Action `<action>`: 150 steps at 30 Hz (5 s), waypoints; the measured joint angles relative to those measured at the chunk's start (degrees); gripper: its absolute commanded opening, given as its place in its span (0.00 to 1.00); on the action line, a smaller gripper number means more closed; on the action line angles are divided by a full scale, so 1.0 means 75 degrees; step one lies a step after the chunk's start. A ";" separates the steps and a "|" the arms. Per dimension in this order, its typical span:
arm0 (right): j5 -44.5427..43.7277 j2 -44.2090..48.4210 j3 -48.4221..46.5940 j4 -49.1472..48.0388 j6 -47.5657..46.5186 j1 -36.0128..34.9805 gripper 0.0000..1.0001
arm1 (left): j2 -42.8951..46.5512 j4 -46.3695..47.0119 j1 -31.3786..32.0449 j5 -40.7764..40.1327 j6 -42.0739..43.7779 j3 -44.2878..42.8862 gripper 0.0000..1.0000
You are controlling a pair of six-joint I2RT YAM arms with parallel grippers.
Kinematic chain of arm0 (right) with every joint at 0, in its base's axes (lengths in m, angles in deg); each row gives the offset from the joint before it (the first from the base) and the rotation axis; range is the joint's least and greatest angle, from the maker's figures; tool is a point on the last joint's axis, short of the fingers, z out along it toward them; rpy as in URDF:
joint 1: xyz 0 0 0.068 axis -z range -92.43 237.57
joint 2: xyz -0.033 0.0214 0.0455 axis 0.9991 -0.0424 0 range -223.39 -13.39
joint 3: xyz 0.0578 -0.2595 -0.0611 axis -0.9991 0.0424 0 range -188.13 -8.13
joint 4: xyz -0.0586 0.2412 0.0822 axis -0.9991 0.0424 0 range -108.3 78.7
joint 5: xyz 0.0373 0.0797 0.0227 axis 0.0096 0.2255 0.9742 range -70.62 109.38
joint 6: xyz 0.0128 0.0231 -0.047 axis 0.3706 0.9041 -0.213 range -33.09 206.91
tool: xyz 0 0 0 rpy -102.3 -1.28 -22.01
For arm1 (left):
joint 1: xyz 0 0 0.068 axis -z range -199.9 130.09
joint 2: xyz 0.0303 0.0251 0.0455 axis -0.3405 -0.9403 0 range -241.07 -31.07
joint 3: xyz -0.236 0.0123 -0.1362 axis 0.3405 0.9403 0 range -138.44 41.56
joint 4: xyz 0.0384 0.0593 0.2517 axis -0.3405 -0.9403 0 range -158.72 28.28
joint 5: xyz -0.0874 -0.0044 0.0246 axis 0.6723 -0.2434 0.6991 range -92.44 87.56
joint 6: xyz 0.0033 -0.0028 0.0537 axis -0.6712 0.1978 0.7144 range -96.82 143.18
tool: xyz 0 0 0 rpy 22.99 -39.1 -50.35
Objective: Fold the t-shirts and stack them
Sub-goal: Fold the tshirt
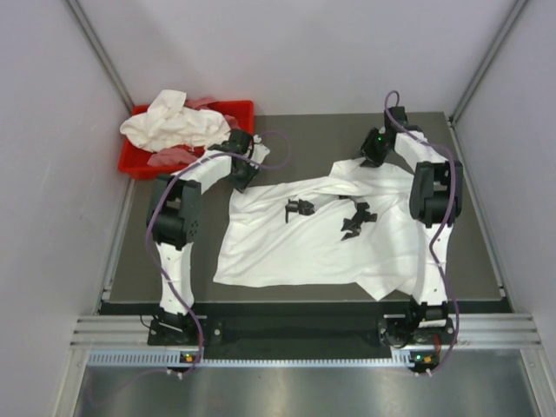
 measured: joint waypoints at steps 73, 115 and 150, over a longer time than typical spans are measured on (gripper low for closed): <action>0.2232 0.7510 0.8160 0.1358 -0.1355 0.3882 0.00 | 0.2503 -0.0192 -0.0131 -0.0516 0.1437 0.2241 0.00; 0.1411 0.7653 0.8888 0.1970 -0.1116 0.4884 0.06 | 0.2792 -0.0405 -0.0076 0.0335 0.2684 0.2946 0.01; -0.0052 0.2588 0.3261 0.0405 -0.2148 0.2541 0.41 | 0.1422 -0.0621 -0.1256 0.0251 -0.1982 0.1279 0.56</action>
